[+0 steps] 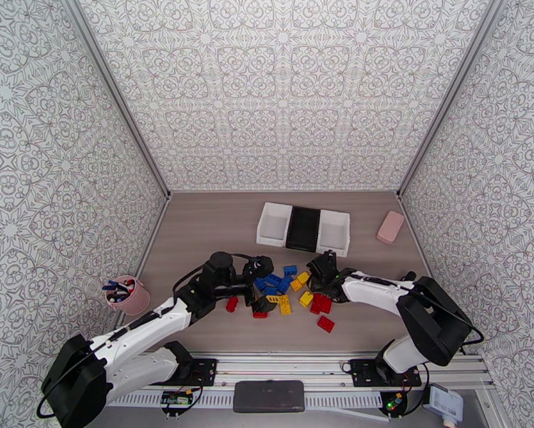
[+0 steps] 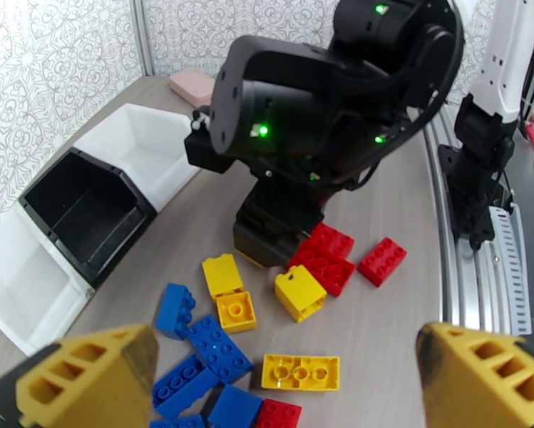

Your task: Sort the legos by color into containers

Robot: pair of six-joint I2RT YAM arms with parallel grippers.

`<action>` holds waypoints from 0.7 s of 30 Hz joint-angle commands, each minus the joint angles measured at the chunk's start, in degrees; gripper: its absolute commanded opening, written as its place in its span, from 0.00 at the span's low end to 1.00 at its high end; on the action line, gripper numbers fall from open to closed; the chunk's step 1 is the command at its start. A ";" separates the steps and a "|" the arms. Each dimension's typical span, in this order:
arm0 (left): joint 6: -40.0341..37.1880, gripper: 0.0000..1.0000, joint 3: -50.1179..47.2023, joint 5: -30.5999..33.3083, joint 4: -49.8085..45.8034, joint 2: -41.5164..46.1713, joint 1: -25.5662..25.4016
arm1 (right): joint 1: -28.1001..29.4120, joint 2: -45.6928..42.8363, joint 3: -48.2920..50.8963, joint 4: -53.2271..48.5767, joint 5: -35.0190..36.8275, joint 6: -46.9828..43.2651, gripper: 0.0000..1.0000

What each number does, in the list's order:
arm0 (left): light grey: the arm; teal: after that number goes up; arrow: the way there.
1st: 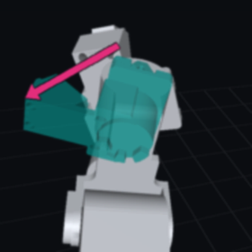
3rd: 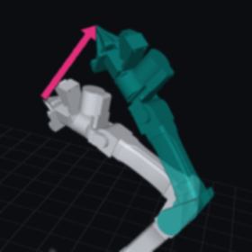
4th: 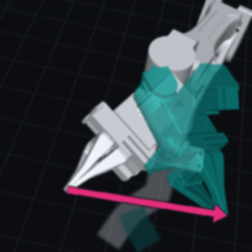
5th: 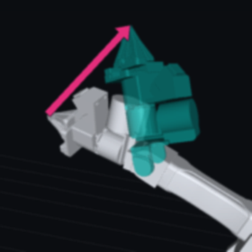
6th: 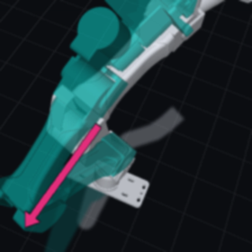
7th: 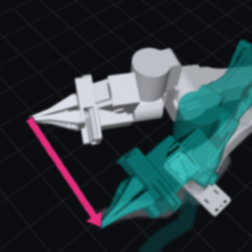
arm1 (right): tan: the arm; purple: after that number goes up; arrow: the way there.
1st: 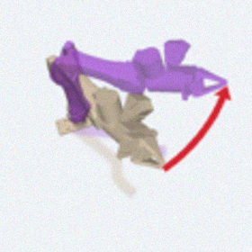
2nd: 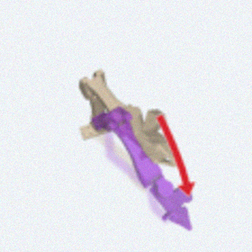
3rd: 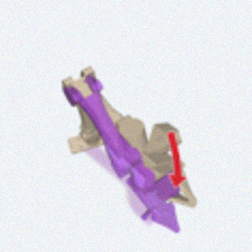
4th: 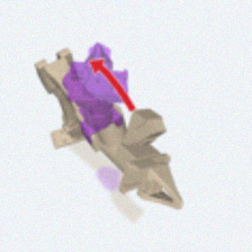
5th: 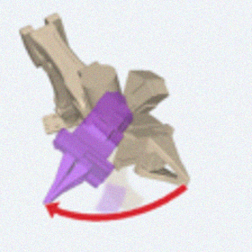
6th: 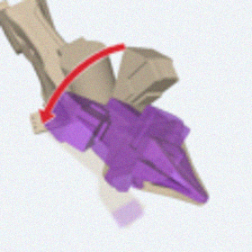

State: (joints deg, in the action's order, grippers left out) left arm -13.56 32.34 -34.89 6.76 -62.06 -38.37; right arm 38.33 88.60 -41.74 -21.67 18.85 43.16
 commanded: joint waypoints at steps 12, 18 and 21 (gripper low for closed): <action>4.53 1.00 -2.51 2.27 7.76 0.03 -0.48 | 0.26 -13.63 -3.87 -3.02 5.34 -0.59 0.56; 7.18 1.00 -3.59 6.70 11.91 -0.24 -0.96 | -1.33 -14.89 -7.68 0.30 9.16 -6.36 0.56; 7.34 1.00 -3.70 7.88 12.56 -0.36 -1.30 | -3.99 -13.37 -10.11 3.11 8.54 -9.24 0.56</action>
State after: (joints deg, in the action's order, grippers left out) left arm -7.62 29.23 -29.56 16.29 -62.06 -39.07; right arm 36.51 74.15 -48.62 -22.06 25.26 38.04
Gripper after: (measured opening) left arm 0.996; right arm 0.622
